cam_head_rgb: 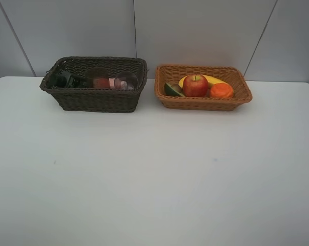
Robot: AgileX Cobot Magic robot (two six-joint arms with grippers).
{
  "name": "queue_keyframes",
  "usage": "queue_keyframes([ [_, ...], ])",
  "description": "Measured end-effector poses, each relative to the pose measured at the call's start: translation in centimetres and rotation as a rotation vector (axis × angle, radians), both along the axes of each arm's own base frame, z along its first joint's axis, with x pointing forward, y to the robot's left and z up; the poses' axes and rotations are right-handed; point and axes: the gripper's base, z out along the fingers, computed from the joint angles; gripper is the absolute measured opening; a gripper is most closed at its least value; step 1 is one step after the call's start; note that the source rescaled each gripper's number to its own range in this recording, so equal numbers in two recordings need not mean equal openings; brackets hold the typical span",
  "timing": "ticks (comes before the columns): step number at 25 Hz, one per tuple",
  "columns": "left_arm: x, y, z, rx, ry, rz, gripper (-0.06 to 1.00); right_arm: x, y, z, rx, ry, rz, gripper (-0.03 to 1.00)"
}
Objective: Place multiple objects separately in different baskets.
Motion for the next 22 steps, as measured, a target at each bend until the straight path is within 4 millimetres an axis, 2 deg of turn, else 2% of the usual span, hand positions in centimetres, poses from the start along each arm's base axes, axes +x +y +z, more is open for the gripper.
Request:
queue_keyframes([
  [9,-2.4,0.7,0.3,-0.064,-0.176,0.117,1.0,0.0,0.0,0.0,0.0,0.0,0.0,0.98],
  [22,-2.4,0.7,0.0,-0.082,-0.173,0.131,1.0,0.0,0.0,0.0,0.0,0.0,0.0,0.98],
])
